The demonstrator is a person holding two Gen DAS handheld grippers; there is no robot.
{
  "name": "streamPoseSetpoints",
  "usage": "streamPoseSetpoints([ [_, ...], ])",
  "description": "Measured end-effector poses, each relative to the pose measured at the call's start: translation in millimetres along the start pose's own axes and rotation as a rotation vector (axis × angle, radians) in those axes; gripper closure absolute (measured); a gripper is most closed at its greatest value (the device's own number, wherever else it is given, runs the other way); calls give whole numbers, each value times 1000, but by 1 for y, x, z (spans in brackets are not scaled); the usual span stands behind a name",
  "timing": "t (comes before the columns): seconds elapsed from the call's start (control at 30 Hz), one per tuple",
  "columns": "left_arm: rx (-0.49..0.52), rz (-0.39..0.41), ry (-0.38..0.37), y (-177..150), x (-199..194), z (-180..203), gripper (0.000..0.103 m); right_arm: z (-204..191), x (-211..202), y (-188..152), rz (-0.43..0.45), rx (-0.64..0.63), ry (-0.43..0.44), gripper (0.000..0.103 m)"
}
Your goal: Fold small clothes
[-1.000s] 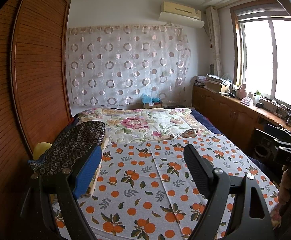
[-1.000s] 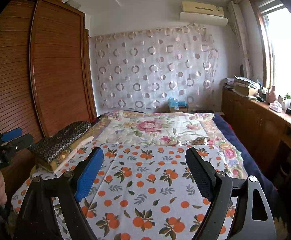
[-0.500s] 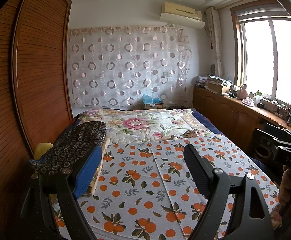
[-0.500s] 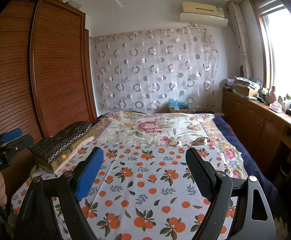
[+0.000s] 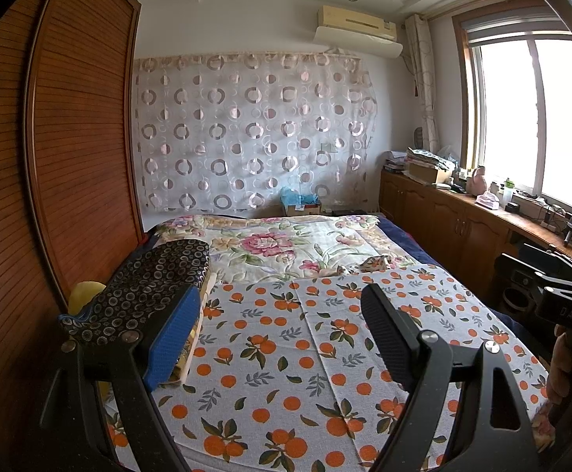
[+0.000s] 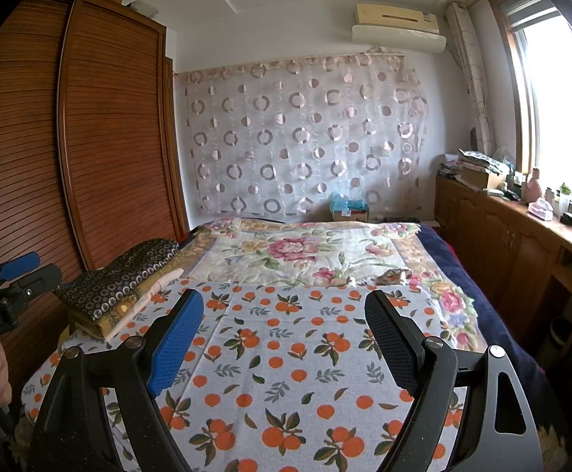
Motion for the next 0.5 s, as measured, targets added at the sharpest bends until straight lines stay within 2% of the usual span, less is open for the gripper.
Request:
streamPoseSetpoints([
  [0.5, 0, 1, 0, -2, 0, 0, 19, 1, 0, 0, 0, 2, 0, 17],
])
Point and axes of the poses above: each gripper's, at about its wrist camera, not at the fingertips, and x roughly the way its jaws point, z to its right, y to its top, the point moved 10 cm from there along x, roughly the way its jaws point, and after that the axes turned 3 degrees about y, right-handed, at the moved point
